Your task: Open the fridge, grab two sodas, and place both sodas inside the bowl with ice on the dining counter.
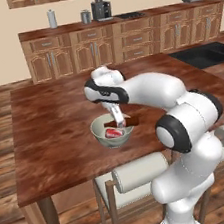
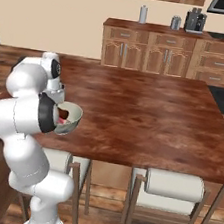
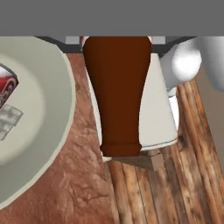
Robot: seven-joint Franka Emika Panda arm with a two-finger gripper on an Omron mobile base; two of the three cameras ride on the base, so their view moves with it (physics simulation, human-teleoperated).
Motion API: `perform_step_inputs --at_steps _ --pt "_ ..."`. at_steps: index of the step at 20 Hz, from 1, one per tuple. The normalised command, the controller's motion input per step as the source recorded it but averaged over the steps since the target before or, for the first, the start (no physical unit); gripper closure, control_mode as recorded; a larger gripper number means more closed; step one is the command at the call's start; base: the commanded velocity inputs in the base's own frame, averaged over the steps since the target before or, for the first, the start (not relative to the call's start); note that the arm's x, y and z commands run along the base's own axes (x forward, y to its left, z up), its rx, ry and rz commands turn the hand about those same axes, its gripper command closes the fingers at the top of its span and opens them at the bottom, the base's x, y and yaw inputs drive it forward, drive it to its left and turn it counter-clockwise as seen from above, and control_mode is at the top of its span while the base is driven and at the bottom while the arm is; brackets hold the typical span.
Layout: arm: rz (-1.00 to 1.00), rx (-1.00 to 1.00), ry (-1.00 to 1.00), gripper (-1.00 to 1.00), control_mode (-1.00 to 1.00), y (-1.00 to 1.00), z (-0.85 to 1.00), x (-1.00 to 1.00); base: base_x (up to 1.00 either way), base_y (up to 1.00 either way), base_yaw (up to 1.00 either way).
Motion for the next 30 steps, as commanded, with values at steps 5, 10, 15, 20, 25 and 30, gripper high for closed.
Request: perform_step_inputs --at_steps 5,10,15,20,25,30 --pt "0.04 -0.01 0.06 1.00 -1.00 0.08 -0.23 0.20 0.00 0.00 0.00" --pt "0.03 0.00 0.01 1.00 -1.00 0.05 -0.22 0.21 0.00 0.00 0.00" --pt "0.04 0.00 0.00 1.00 -1.00 0.01 -0.23 0.27 0.00 0.00 0.00" --pt "0.04 0.00 0.00 1.00 -1.00 0.00 -0.20 0.28 0.00 0.00 0.00" --pt "0.03 0.00 0.00 1.00 -1.00 0.00 -0.16 0.21 0.00 0.00 0.00" --pt "0.03 0.00 0.00 1.00 -1.00 0.01 -0.14 0.00 0.00 0.00 0.00"
